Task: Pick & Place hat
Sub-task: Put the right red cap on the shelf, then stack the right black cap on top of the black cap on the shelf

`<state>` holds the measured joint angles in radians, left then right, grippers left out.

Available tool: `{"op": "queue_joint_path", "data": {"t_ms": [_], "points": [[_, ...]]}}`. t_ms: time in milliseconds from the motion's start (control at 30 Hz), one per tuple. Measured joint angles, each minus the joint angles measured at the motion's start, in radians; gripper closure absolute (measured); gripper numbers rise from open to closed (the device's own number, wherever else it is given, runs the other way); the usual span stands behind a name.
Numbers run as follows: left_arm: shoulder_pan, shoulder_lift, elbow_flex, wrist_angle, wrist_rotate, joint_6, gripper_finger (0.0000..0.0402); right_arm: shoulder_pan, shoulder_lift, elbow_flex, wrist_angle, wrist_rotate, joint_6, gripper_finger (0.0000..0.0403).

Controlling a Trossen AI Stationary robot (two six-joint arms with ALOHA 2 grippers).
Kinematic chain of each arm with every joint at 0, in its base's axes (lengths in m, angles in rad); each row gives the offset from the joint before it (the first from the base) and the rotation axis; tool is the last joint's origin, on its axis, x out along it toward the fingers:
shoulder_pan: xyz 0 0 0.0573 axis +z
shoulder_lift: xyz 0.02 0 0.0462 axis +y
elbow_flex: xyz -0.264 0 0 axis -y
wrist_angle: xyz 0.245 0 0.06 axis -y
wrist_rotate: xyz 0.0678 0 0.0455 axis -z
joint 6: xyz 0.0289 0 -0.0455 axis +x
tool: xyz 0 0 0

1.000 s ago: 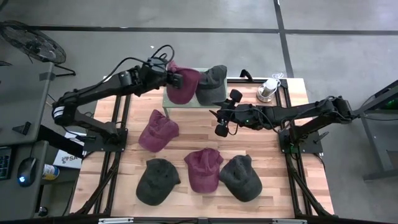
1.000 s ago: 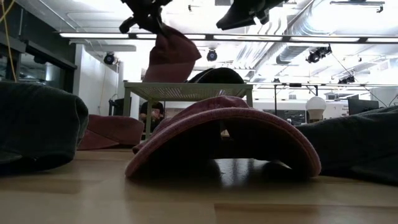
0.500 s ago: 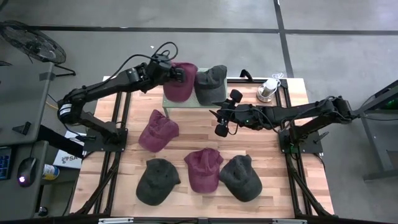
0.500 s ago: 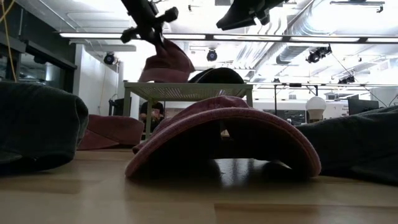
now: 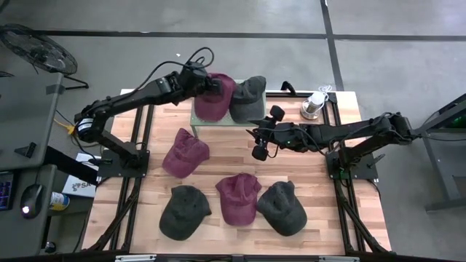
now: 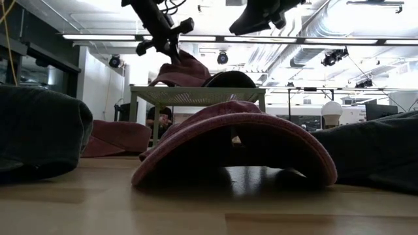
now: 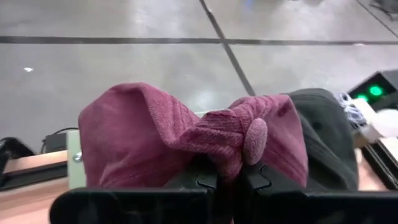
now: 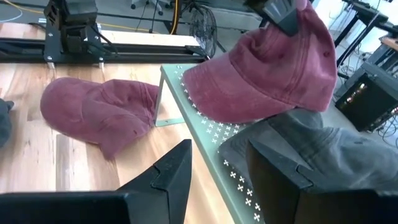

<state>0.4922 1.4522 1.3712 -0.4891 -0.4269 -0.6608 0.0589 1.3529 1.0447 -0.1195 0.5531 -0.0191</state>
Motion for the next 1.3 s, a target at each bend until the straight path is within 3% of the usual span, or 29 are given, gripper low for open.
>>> {"op": "queue_joint_path", "data": {"t_ms": [167,467,633,900,1067,1300], "points": [[-0.001,0.0,0.0,-0.005,0.019,0.064,0.0368,0.0,0.0,0.0,-0.018,0.006,0.022,0.0258],[-0.001,-0.008,0.0,-0.015,0.061,0.199,0.0246,0.0,0.0,0.0,-0.019,0.005,0.045,0.0258],[-0.001,-0.059,0.0,-0.004,0.069,0.347,0.0204,0.0,0.0,0.0,-0.019,0.005,0.046,0.0258],[-0.002,-0.179,0.0,-0.039,0.124,0.498,0.0196,0.001,0.0,0.0,-0.023,-0.003,0.046,0.0258],[-0.003,-0.251,0.0,-0.175,0.215,0.567,0.0196,0.012,-0.013,0.001,-0.106,-0.01,0.057,0.0258],[-0.056,-0.285,0.0,-0.34,0.227,0.589,0.0197,0.045,-0.072,0.001,-0.289,-0.02,0.233,0.0258]]}}
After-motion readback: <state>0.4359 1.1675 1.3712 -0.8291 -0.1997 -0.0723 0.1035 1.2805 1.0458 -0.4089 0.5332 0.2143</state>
